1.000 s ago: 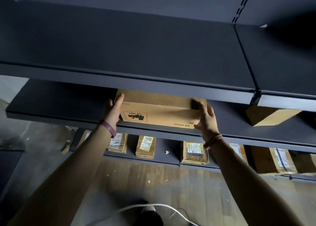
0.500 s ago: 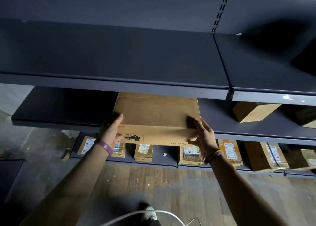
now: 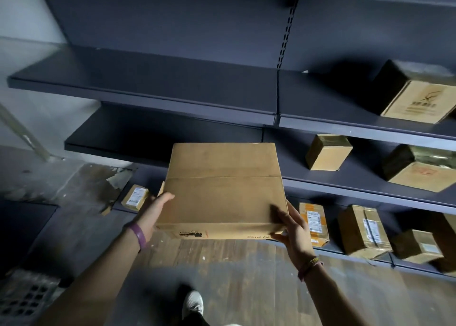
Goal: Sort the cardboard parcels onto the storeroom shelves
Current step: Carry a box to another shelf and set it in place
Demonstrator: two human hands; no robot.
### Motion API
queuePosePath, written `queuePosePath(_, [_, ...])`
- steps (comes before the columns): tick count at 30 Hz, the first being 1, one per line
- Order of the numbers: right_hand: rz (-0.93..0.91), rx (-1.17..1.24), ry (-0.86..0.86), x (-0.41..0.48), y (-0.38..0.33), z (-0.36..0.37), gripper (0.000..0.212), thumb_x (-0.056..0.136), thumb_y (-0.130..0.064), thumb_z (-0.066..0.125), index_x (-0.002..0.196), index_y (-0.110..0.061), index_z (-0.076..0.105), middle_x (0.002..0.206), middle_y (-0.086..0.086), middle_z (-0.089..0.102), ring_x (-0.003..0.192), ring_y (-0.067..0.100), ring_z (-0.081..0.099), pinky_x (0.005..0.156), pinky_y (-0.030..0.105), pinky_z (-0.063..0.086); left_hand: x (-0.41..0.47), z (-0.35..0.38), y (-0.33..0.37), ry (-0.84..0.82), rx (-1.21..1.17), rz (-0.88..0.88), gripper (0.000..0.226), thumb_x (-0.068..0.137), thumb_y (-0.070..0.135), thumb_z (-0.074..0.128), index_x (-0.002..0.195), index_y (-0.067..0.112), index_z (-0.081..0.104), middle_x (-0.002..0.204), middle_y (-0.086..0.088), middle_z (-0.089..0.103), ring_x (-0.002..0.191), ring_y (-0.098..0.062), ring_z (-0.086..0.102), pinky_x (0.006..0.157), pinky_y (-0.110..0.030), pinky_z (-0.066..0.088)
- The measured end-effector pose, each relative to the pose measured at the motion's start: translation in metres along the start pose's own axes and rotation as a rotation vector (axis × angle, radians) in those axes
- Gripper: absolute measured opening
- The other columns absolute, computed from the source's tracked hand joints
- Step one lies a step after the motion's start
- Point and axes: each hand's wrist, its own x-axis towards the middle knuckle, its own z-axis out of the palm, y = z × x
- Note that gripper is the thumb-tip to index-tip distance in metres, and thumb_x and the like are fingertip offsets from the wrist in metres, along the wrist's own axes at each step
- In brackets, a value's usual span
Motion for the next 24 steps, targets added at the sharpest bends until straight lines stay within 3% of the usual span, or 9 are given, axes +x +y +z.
queuePosePath(3, [-0.03,0.022,-0.058,-0.021,0.001,-0.018,0.044,0.09,-0.017,0.059,0.132,-0.029,0.059,0.12,-0.001,0.069,0.109,0.02,0.063,0.084,0.054,0.055,-0.017,-0.002,-0.001,-0.037,0.033,0.074,0.088,0.071,0.066,0.067,0.143,0.022,0.039,0.139,-0.003,0.05,0.128,-0.026,0.047,0.109,-0.044,0.032])
queuePosePath(5, [-0.043,0.017,-0.111,-0.031,-0.006,-0.025,0.043,0.083,-0.018,0.065,0.125,-0.029,0.062,0.117,-0.001,0.07,0.105,0.02,0.065,0.075,0.044,0.057,-0.029,-0.002,-0.003,-0.009,0.137,0.141,0.098,0.068,0.065,0.07,0.147,0.025,0.03,0.144,-0.002,0.044,0.132,-0.025,0.042,0.111,-0.043,0.03])
queuePosePath(9, [-0.106,-0.048,-0.122,-0.04,-0.027,-0.029,0.016,0.09,-0.022,0.064,0.105,-0.017,0.064,0.108,0.0,0.071,0.109,0.024,0.062,0.083,0.034,0.049,-0.047,-0.009,-0.005,0.051,0.189,0.197,0.083,0.077,0.051,0.071,0.146,0.022,0.033,0.144,-0.006,0.043,0.132,-0.028,0.039,0.111,-0.05,0.03])
queuePosePath(11, [-0.152,-0.086,-0.111,-0.041,-0.041,-0.023,0.031,0.085,-0.041,0.061,0.098,-0.013,0.058,0.102,0.0,0.065,0.103,0.023,0.057,0.085,0.035,0.046,-0.055,-0.012,-0.005,0.042,0.163,0.223,0.075,0.08,0.04,0.072,0.143,0.017,0.038,0.142,-0.008,0.047,0.13,-0.029,0.043,0.11,-0.05,0.032])
queuePosePath(13, [-0.192,-0.121,-0.111,-0.042,-0.052,-0.015,0.047,0.08,-0.049,0.061,0.109,-0.013,0.054,0.11,0.006,0.061,0.103,0.024,0.055,0.092,0.042,0.047,-0.063,-0.014,-0.007,0.042,0.08,0.239,0.076,0.08,0.027,0.075,0.144,0.015,0.036,0.142,-0.009,0.047,0.129,-0.029,0.044,0.11,-0.051,0.034])
queuePosePath(16, [-0.24,-0.173,-0.143,-0.039,-0.062,-0.004,0.065,0.088,-0.033,0.064,0.145,-0.018,0.036,0.123,0.013,0.056,0.109,0.024,0.058,0.096,0.041,0.048,-0.074,-0.016,-0.009,0.038,0.025,0.285,0.083,0.079,0.005,0.074,0.147,0.013,0.028,0.142,-0.009,0.045,0.128,-0.029,0.045,0.109,-0.048,0.035])
queuePosePath(18, [-0.329,-0.353,-0.154,-0.039,-0.063,-0.001,0.073,0.086,-0.026,0.07,0.148,-0.016,0.033,0.125,0.021,0.053,0.114,0.034,0.055,0.101,0.052,0.045,-0.079,-0.018,-0.007,0.035,0.06,0.334,0.075,0.075,-0.003,0.074,0.139,0.008,0.037,0.137,-0.013,0.051,0.122,-0.032,0.051,0.105,-0.053,0.038])
queuePosePath(20, [-0.397,-0.411,-0.15,-0.043,-0.061,-0.002,0.068,0.083,-0.016,0.075,0.142,-0.015,0.041,0.125,0.023,0.051,0.113,0.037,0.053,0.1,0.058,0.045,-0.088,-0.023,0.002,0.04,0.082,0.387,0.074,0.074,0.006,0.078,0.138,0.011,0.041,0.135,-0.011,0.054,0.121,-0.031,0.052,0.104,-0.054,0.04])
queuePosePath(24, [-0.459,-0.381,-0.135,-0.052,-0.055,-0.002,0.065,0.076,0.002,0.077,0.131,-0.012,0.046,0.123,0.016,0.051,0.111,0.03,0.052,0.09,0.045,0.052,-0.118,-0.021,0.031,0.003,0.022,0.421,0.072,0.068,0.072,0.059,0.123,0.027,0.049,0.122,0.001,0.06,0.11,-0.02,0.057,0.086,-0.037,0.048])
